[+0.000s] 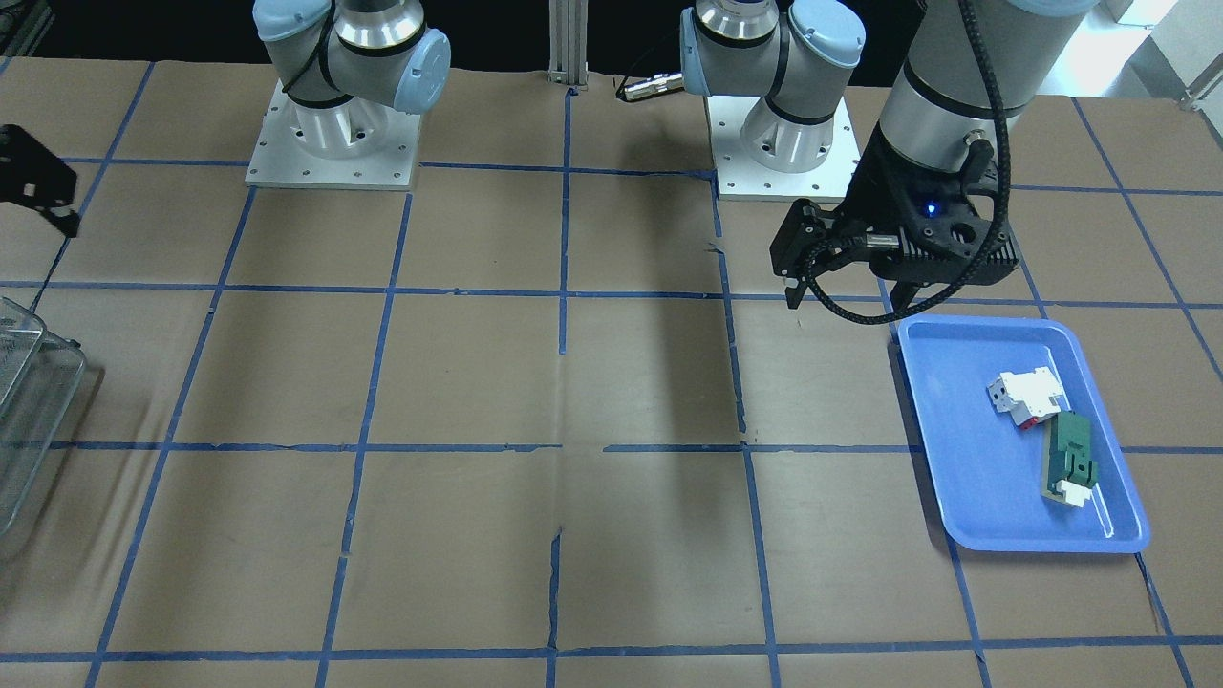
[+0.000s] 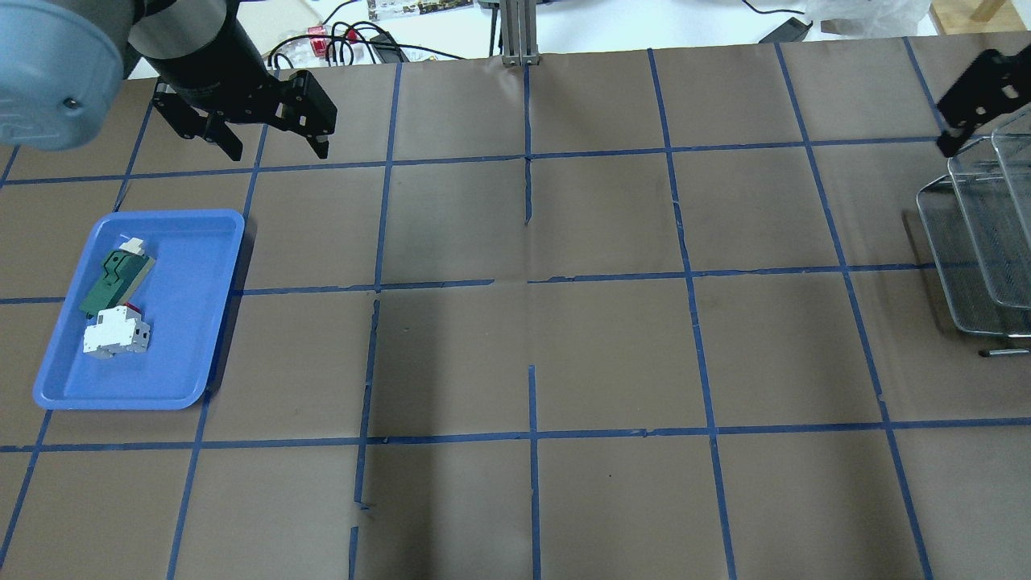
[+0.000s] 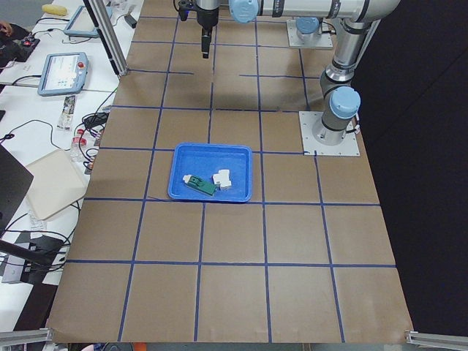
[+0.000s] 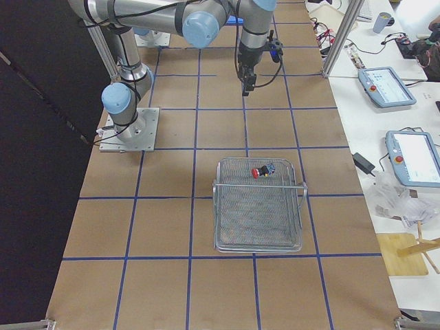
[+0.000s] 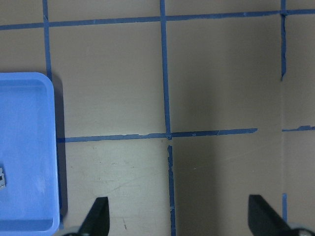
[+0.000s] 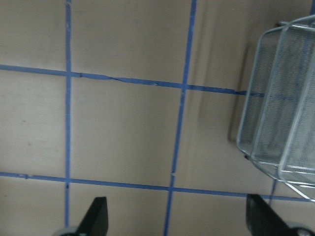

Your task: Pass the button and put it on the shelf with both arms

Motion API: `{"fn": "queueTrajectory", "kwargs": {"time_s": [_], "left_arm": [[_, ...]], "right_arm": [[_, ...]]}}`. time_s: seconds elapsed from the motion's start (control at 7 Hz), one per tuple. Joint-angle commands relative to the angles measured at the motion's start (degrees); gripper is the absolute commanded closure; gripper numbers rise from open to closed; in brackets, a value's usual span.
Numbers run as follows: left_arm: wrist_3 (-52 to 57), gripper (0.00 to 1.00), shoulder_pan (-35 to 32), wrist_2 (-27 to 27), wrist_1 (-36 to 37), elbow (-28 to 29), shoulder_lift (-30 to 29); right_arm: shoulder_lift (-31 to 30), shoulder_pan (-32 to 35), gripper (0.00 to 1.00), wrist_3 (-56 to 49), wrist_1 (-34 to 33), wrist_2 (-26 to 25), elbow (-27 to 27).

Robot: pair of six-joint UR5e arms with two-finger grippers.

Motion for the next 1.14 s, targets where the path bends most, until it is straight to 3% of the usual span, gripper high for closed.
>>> {"fn": "queueTrajectory", "kwargs": {"time_s": [0.0,0.14,0.43,1.0], "left_arm": [[-0.71,0.00,-3.70,0.35,-0.57,1.65,-0.45],[0.07,0.00,-3.38,-0.17,-0.31,1.92,-0.28],[0.34,0.00,-3.37,-0.09,-0.05,1.58,-0.01],[0.52,0.00,-3.29,0.18,0.22,1.49,0.16]], "right_arm": [[-4.01,13.68,0.00,21.33,-5.95,6.85,6.27],[-2.73,17.58,0.00,25.25,-11.84,6.71,6.38],[-2.54,18.32,0.00,24.50,-11.72,2.78,6.30],[-2.54,18.41,0.00,24.23,-9.79,2.32,6.55]]}}
